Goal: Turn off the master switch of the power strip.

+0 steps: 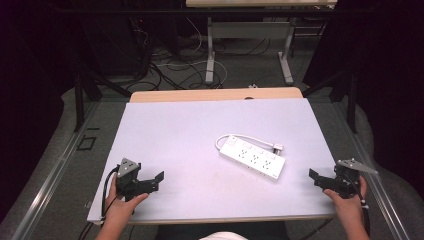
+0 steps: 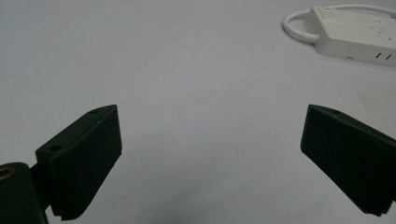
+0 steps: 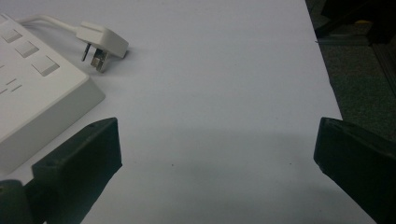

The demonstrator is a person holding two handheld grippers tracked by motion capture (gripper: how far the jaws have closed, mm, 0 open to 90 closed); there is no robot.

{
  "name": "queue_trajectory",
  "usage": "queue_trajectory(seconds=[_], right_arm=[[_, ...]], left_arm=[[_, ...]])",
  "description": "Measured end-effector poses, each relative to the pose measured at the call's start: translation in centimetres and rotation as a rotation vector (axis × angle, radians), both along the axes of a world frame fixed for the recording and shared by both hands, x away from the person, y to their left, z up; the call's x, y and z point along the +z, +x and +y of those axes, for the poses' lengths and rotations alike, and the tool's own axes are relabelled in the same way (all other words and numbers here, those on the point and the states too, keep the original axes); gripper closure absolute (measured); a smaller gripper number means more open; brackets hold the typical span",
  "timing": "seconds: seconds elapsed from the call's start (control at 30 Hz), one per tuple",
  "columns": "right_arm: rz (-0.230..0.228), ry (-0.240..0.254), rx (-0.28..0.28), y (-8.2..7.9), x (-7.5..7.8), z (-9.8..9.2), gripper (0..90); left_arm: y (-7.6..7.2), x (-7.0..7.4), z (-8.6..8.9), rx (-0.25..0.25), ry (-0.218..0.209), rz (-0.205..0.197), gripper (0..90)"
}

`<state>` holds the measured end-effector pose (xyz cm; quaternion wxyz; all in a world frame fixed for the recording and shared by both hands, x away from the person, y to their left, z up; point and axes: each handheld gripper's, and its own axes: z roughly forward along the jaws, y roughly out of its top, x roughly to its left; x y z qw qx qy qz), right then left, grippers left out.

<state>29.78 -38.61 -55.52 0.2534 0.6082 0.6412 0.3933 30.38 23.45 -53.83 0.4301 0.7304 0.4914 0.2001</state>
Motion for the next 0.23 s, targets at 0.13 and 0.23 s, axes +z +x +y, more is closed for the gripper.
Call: queue_trajectory(seconds=[0.13,0.23], right_arm=[[-0.01,0.003,-0.007,0.04,-0.03,-0.25,0.6],[-0.018,0.003,-0.001,-0.06,0.04,-0.37,0.6]], left_arm=[[0.02,-0.01,0.03,0.0,0.0,0.0,5.3],[0.04,-0.03,0.02,-0.001,0.0,0.002,5.3]])
